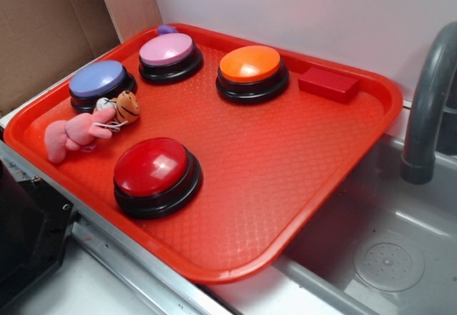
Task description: Push the orange button.
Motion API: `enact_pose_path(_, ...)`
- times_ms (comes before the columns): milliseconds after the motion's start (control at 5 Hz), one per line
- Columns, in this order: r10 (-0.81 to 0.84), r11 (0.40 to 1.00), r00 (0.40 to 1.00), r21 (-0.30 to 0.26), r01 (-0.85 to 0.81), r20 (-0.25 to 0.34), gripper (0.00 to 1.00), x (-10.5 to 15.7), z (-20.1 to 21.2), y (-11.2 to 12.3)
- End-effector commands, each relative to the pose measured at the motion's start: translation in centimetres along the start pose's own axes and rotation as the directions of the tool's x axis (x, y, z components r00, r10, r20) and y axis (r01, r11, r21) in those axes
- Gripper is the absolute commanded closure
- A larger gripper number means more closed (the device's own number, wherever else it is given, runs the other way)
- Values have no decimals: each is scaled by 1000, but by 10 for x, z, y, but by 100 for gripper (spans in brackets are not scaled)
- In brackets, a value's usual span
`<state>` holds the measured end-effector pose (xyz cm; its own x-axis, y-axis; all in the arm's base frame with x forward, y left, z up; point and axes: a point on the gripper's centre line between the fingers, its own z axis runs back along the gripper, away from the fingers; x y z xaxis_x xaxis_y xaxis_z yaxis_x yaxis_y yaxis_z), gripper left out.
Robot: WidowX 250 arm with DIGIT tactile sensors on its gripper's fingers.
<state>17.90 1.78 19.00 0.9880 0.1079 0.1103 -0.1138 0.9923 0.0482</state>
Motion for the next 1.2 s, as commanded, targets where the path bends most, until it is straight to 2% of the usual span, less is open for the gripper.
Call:
enact_pose_path(0,-156,986,987,-54,157,23,0,54,-41,2)
enact_pose_path(600,-156,986,987,-54,157,23,0,54,-41,2)
enact_pose_path(800,-253,966,963,-36,257,90,0,85,-63,-1)
enact_pose_path(1000,-362,928,927,-55,369,101,0,125,-70,-19)
